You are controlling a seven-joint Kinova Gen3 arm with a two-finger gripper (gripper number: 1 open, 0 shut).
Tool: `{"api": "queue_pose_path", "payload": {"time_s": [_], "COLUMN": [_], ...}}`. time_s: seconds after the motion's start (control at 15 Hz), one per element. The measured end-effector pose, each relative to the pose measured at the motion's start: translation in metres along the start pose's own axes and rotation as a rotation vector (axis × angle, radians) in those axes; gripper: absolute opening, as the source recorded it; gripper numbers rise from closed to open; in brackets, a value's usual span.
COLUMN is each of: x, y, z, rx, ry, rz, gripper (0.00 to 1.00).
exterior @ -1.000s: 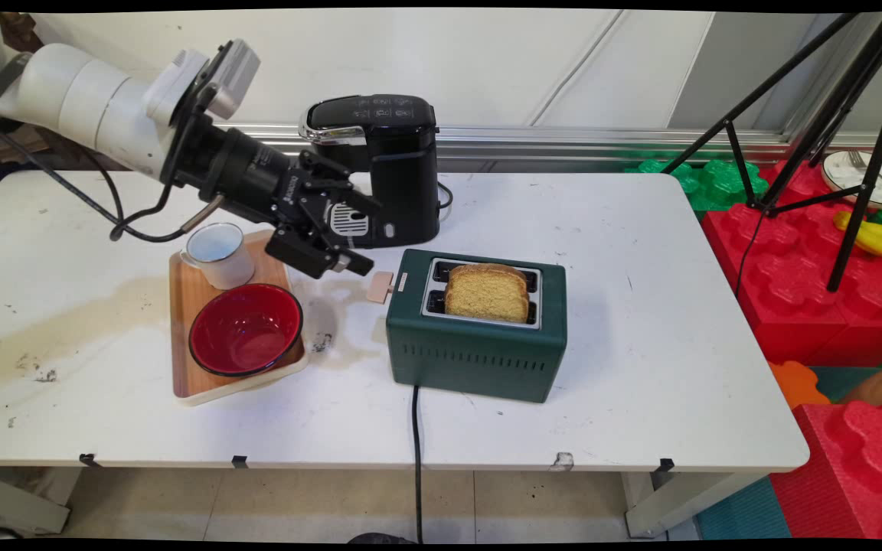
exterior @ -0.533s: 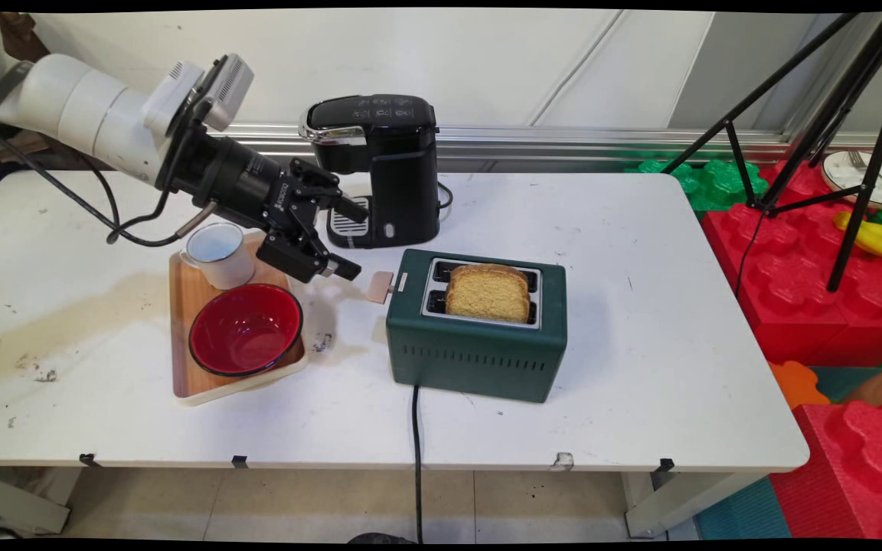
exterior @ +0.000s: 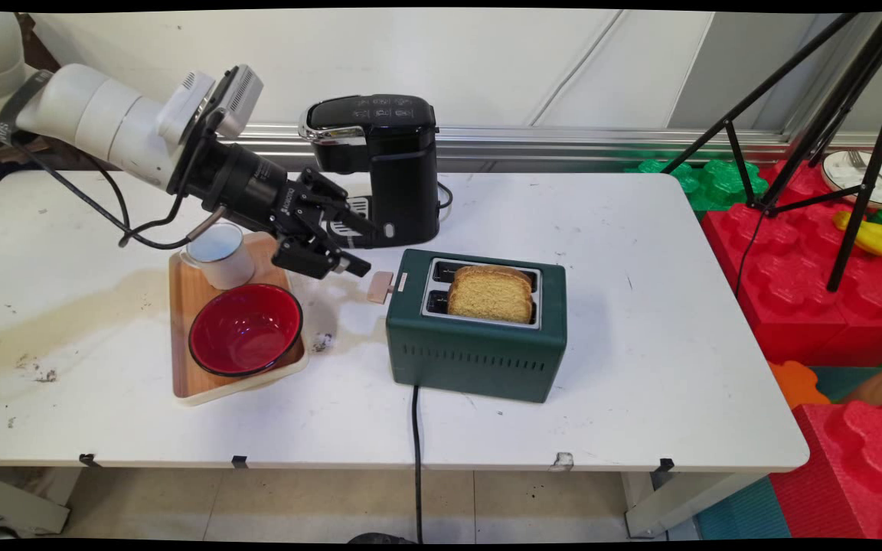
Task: Press the toaster switch
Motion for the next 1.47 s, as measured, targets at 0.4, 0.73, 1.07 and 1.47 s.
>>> {"api": "queue_pose_path", "payload": {"time_s": [0.4, 0.73, 1.07, 1.47], "x": [-0.009, -0.016, -0.022, -0.029], "y": [-0.002, -0.004, -0.004, -0.005], "z": [0.009, 0.022, 0.033, 0.041], "rx": [-0.009, -0.014, -0.019, -0.025], "ry": [-0.008, -0.017, -0.025, -0.034], "rz": [-0.014, -0.027, -0.037, -0.047], "gripper": [0.0, 0.0, 0.0, 0.0]}}
